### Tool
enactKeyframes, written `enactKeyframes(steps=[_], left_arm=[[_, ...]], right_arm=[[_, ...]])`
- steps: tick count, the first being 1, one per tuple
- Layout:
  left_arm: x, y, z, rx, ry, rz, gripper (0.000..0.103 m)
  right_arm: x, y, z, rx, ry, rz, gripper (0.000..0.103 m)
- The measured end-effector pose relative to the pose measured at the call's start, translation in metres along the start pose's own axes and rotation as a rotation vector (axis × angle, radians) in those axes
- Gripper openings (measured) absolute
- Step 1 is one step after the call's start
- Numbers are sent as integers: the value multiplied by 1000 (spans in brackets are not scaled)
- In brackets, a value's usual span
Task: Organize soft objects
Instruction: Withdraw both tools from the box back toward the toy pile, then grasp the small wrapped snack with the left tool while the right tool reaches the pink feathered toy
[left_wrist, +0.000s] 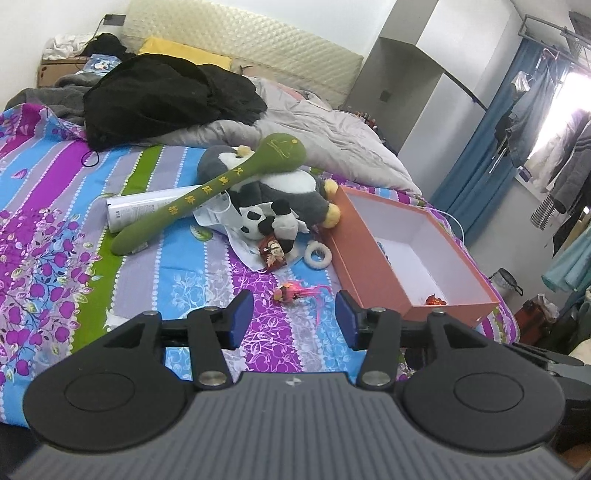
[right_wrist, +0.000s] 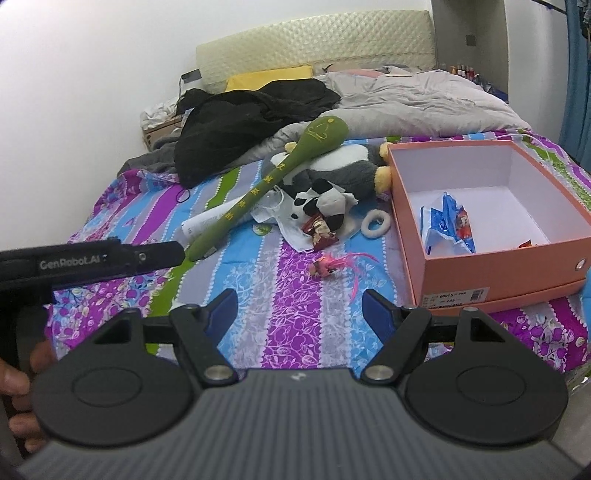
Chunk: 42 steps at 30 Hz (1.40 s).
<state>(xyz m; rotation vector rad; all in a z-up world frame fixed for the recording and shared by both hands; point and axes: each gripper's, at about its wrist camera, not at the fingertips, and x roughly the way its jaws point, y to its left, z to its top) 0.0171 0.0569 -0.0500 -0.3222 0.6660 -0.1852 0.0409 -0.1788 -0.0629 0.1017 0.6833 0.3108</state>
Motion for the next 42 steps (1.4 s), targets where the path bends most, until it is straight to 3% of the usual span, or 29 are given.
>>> enactKeyframes(steps=[14, 20, 29, 34, 39, 42], left_arm=[[65, 21, 11, -43, 84, 21, 59], [124, 42, 30, -53, 132, 15, 59], [240, 68, 74, -122, 267, -44, 59], [291, 69, 99, -73, 331, -23, 59], [323, 71, 100, -26, 334, -78, 59], [339, 71, 89, -5, 333, -79, 59]], right_arm=[[60, -13, 1, 8, 74, -17, 76], [112, -19, 12, 4, 110, -26, 76], [202, -34, 46, -17, 244, -40, 75], [228, -42, 62, -8, 297, -44, 75], [243, -43, 57, -46, 272, 11, 74], [255, -41, 44, -99, 265, 45, 67]])
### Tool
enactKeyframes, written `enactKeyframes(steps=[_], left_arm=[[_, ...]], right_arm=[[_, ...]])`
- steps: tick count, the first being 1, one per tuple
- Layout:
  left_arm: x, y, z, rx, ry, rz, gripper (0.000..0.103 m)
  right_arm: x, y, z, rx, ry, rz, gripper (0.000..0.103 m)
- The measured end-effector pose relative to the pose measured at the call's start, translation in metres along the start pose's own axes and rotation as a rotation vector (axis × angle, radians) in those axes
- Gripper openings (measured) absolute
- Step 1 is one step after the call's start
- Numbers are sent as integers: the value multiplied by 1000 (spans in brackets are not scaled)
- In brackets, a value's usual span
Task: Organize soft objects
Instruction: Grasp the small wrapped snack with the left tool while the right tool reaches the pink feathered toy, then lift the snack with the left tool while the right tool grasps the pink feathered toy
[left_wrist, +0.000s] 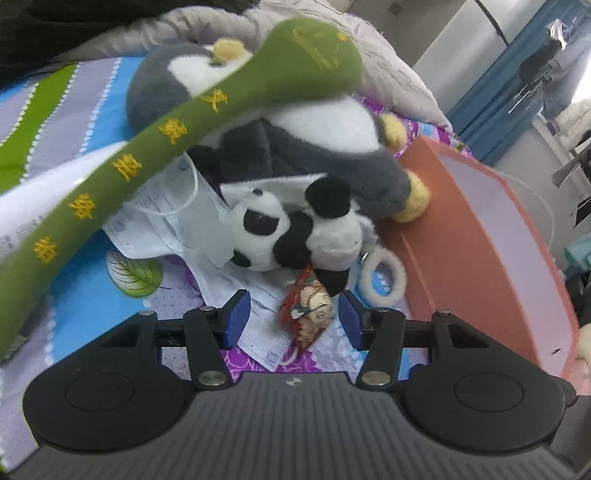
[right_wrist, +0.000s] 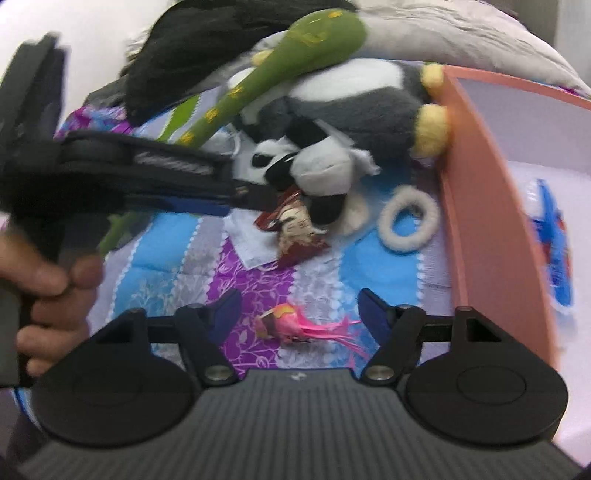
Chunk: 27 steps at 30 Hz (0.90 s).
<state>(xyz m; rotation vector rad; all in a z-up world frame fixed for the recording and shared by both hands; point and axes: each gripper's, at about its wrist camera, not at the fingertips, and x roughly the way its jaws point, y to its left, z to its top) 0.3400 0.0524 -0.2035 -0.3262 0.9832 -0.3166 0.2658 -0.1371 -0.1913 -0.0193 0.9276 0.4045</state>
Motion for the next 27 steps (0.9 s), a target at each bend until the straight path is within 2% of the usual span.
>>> enactKeyframes(steps=[4, 7, 9, 11, 12, 15, 21, 27], left_arm=[[17, 6, -6, -27, 13, -45, 57], [22, 4, -7, -23, 22, -55, 56], [25, 2, -5, -23, 27, -58, 49], [28, -2, -5, -13, 27, -71, 47], [32, -4, -5, -10, 34, -65, 42], [39, -10, -6, -8, 43, -39, 38], [28, -16, -11, -27, 28, -8, 35], [-9, -26, -24, -51, -11, -2, 34]], right_arm=[[9, 4, -8, -36, -12, 10, 67], [11, 6, -10, -31, 11, 25, 60], [11, 7, -12, -37, 16, 42, 57], [13, 9, -16, -70, 20, 46, 53], [15, 11, -18, -89, 32, 50, 53], [17, 12, -21, -116, 60, 70, 52], [3, 13, -22, -110, 35, 48, 51], [-22, 17, -20, -76, 1, 33, 51]])
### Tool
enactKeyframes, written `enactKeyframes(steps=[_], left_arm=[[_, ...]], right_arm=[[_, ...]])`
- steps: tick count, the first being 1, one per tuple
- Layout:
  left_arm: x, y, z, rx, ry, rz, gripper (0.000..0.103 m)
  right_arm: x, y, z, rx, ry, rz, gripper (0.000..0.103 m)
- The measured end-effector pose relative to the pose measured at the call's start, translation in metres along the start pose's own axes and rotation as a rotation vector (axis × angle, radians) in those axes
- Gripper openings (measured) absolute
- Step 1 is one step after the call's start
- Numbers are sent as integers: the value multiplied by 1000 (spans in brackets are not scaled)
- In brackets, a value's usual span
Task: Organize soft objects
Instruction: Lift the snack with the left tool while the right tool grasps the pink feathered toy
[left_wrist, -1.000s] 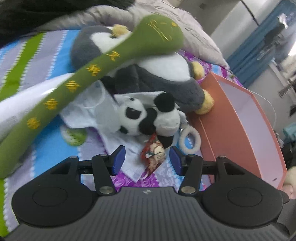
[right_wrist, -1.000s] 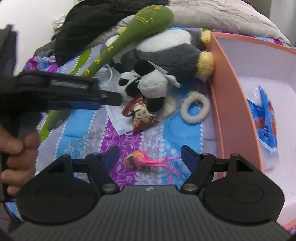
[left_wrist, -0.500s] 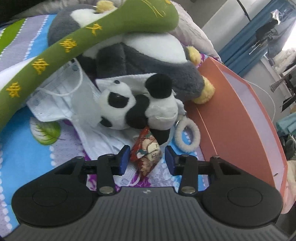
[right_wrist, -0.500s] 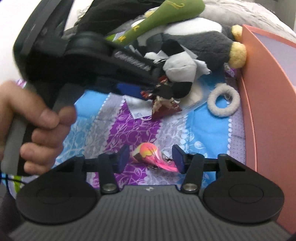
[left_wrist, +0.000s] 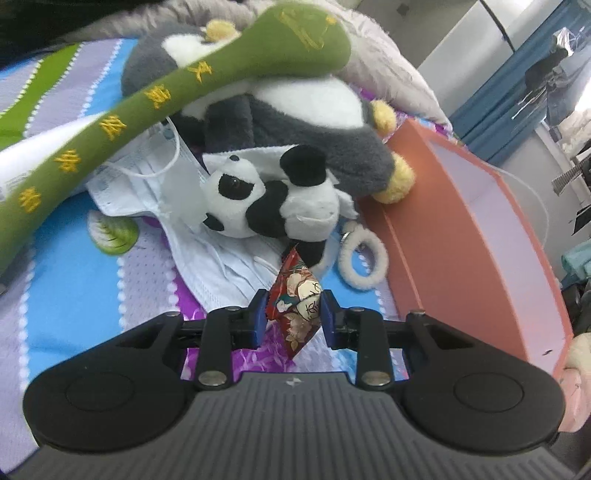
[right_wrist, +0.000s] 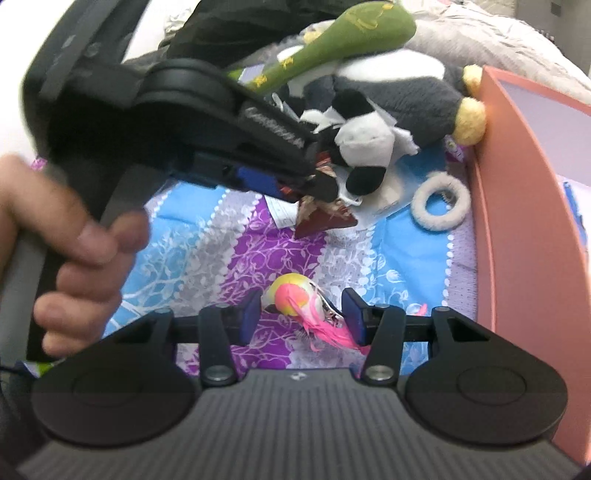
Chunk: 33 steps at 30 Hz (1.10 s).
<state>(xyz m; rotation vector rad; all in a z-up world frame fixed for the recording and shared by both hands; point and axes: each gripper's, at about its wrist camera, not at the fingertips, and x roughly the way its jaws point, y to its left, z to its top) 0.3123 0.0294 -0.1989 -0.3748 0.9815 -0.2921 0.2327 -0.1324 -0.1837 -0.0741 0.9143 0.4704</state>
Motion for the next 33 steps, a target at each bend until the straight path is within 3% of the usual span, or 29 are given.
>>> enactKeyframes(steps=[16, 26, 33], left_arm=[[-141, -21, -47, 7, -142, 1, 34], [-202, -35, -78, 12, -213, -6, 34], [-236, -44, -82, 67, -273, -5, 34]], right_arm=[[-95, 32, -9, 120, -136, -44, 52], [-146, 53, -15, 124, -224, -64, 52], [-183, 63, -17, 121, -274, -75, 52]])
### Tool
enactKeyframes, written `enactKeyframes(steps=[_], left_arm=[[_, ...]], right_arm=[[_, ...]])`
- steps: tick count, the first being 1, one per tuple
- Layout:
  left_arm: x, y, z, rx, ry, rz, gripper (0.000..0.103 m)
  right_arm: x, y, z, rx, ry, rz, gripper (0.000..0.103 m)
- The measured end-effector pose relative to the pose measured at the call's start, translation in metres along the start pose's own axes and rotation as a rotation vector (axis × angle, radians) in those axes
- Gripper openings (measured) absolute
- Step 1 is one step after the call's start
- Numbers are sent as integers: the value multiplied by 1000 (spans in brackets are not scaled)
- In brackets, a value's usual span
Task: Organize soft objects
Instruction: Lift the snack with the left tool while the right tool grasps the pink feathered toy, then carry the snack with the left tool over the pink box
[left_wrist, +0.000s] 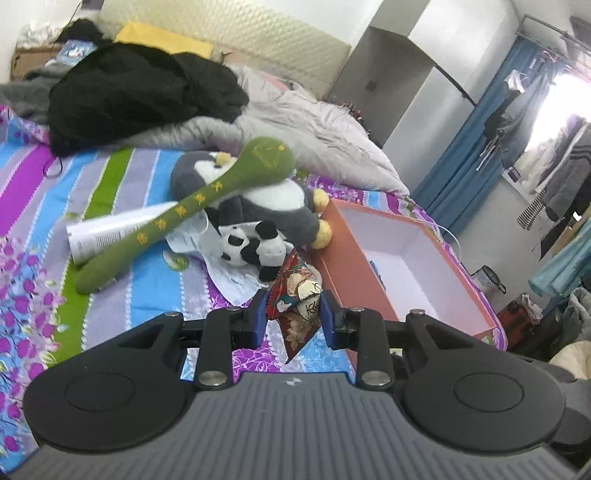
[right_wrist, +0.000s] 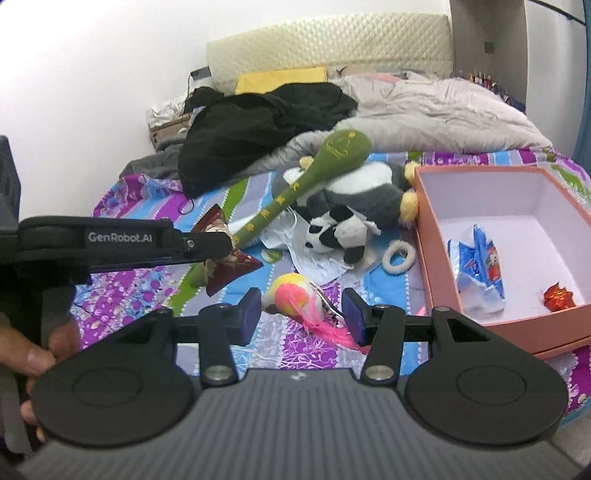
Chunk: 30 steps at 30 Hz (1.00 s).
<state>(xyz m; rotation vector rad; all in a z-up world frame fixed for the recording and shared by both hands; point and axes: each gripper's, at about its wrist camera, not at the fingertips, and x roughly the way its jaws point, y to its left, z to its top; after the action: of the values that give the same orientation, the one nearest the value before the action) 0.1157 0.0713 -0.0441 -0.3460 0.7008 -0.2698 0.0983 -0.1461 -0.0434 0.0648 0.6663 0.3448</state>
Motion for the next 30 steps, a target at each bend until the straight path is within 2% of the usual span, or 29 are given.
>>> enactKeyframes(steps=[9, 17, 22, 30], left_arm=[[-15, -23, 4, 49, -21, -56, 34], [-8, -65, 30, 89, -53, -114, 34], [22, -94, 45, 99, -31, -139, 34], [116, -137, 51, 128, 95, -169, 34]], right_arm=[[-33, 2, 14, 21, -74, -37, 52], [-53, -33, 36, 65, -155, -73, 52], [-48, -70, 47, 86, -157, -124, 52], [-13, -140, 47, 168, -92, -211, 52]])
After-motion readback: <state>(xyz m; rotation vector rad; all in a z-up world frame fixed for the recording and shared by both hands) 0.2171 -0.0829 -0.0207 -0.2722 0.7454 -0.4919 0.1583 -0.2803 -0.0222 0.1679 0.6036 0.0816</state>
